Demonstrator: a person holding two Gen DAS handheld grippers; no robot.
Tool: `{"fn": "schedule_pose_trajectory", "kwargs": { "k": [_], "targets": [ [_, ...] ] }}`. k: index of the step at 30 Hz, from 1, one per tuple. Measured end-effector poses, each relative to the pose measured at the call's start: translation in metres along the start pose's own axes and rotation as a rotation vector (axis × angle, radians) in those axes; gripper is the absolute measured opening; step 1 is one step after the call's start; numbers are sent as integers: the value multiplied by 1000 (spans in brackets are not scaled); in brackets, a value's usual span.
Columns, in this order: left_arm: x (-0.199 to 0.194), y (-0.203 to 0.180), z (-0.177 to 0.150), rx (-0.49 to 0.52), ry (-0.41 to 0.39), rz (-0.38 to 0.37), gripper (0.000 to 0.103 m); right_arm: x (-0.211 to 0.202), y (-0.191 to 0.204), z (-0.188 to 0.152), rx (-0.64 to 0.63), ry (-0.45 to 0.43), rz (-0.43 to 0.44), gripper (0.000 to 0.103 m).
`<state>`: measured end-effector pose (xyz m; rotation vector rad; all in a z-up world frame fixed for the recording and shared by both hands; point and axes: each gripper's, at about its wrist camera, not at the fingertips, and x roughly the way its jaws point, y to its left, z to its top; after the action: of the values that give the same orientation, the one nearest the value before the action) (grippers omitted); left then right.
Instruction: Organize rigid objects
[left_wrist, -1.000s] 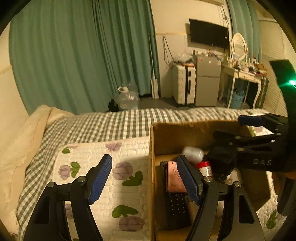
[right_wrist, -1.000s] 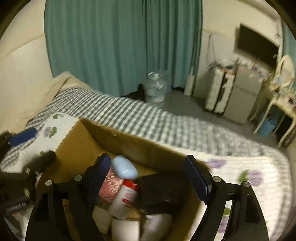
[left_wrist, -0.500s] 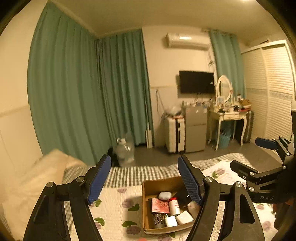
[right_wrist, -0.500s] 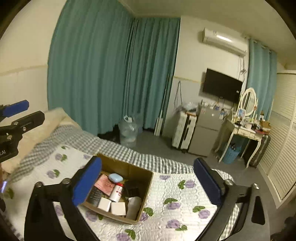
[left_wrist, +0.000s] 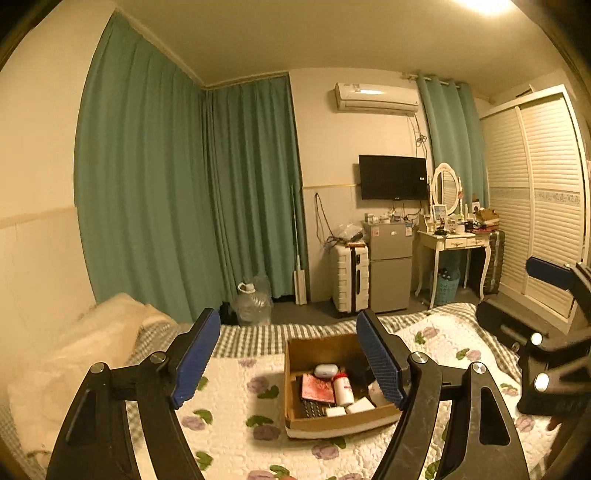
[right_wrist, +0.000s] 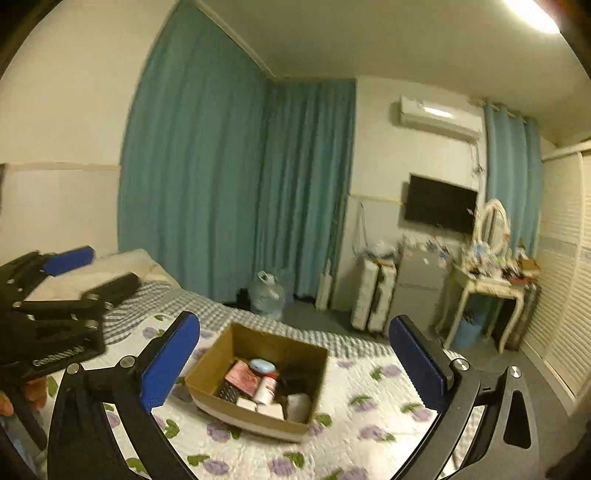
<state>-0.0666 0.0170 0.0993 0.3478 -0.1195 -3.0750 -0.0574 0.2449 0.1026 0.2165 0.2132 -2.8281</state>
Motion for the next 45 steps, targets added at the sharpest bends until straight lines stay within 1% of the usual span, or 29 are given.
{"fn": "schedule_pose_trajectory", "kwargs": {
  "k": [2,4,7,9,12,15,19,26,45],
  "targets": [
    [13,2,-21,-24,-2,8,79,13,5,-22,18,-36,-32,103],
    [21,5,-44,-40,-3,22,79,31,9,-47,49,-29,-25,103],
    [43,5,-72,-58,31,52,79,59,15,-77,43,21,-39,103],
    [54,-1,-88,-28,70,46,79,71,17,-97,40,55,-53,103],
    [64,-4,-101,-18,99,56,79,87,11,-112,85,122,-24,103],
    [68,1,-105,-45,123,50,79,92,4,-116,103,144,-37,103],
    [64,1,-107,-45,122,58,79,89,-5,-117,127,148,-47,103],
    [64,-2,-109,-37,126,45,79,88,-3,-115,118,150,-60,103],
    [67,-5,-111,-28,144,42,79,89,-7,-117,134,163,-64,103]
  ]
}}
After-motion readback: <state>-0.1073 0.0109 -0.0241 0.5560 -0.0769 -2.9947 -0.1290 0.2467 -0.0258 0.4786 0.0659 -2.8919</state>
